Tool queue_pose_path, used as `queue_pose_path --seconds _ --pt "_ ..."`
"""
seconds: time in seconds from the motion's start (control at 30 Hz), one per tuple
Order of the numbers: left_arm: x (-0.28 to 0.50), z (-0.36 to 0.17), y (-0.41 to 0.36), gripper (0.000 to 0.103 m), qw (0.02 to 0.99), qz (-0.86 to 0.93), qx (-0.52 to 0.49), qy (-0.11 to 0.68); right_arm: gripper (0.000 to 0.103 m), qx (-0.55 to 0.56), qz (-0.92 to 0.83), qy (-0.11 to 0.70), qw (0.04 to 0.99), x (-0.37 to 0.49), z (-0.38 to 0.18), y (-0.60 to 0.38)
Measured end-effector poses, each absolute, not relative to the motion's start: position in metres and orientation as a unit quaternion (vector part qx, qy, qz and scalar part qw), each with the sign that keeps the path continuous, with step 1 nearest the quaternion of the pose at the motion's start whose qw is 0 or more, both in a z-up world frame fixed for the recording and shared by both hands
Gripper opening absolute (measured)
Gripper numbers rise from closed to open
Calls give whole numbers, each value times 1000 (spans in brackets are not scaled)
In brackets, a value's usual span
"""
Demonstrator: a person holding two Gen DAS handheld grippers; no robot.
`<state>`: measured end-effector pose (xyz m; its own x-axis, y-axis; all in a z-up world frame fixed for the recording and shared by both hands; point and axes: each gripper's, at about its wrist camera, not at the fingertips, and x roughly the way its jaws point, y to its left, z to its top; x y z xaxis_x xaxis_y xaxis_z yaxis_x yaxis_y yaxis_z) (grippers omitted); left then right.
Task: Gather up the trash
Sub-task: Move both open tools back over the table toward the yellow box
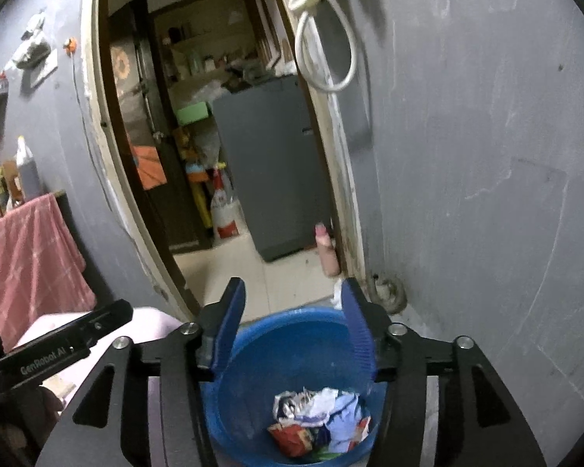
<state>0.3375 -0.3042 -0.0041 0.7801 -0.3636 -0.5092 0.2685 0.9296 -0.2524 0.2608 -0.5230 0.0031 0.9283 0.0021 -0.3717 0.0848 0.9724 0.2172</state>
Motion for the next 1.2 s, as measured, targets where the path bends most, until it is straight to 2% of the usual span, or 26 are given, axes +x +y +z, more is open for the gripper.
queue_pose_path --seconds 0.1,0.2,0.57,0.67,1.2 --pt "329 12 -289 65 947 -159 -87 265 55 116 -19 169 979 251 15 -516" --pt "319 27 -272 78 955 -149 -87 241 70 117 -17 148 982 239 25 -505" --pt "273 55 -205 80 974 -116 -71 181 99 108 8 94 990 206 54 -454" --pt "261 60 -188 96 976 -106 -77 172 103 114 17 81 990 198 59 -442" --pt "212 58 -89 96 982 -47 -88 160 103 92 92 82 988 187 60 -360"
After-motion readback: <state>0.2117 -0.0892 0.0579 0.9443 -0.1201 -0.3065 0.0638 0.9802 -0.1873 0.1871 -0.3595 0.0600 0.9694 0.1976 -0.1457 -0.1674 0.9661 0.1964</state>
